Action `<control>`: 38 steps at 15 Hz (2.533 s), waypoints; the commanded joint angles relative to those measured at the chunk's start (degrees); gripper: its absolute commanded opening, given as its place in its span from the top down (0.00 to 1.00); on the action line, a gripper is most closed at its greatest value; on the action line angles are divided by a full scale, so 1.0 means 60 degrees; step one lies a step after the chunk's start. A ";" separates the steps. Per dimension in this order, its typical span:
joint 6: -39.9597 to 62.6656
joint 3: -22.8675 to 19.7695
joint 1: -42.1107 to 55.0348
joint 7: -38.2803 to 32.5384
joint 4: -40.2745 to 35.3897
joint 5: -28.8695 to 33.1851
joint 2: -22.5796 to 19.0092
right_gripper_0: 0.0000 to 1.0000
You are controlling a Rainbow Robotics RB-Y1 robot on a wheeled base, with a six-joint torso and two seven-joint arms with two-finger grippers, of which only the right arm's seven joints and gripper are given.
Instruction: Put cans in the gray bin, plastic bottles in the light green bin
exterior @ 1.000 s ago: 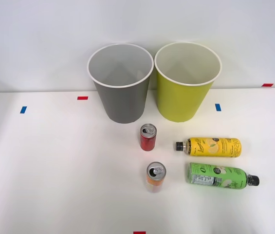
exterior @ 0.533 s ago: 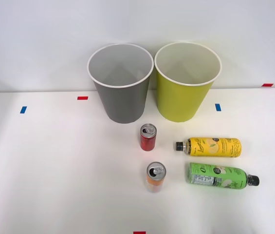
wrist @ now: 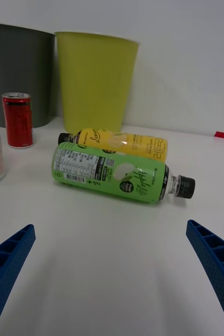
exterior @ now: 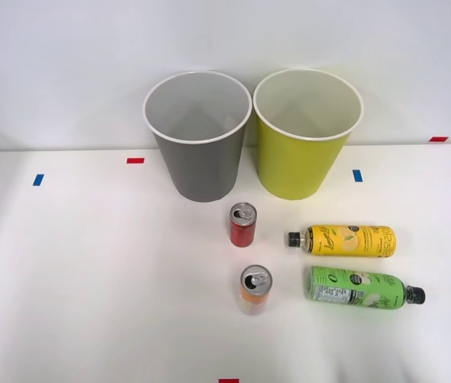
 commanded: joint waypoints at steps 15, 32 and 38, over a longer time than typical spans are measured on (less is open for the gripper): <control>1.3113 -0.2755 -0.0581 -0.0357 -0.9011 0.0044 -0.7273 0.00; 2.0554 -0.0470 -0.7890 0.1972 -0.8894 -0.4775 -0.7097 0.00; 2.2605 -0.0470 -0.8798 0.3188 -0.8571 -0.5112 -0.6071 0.00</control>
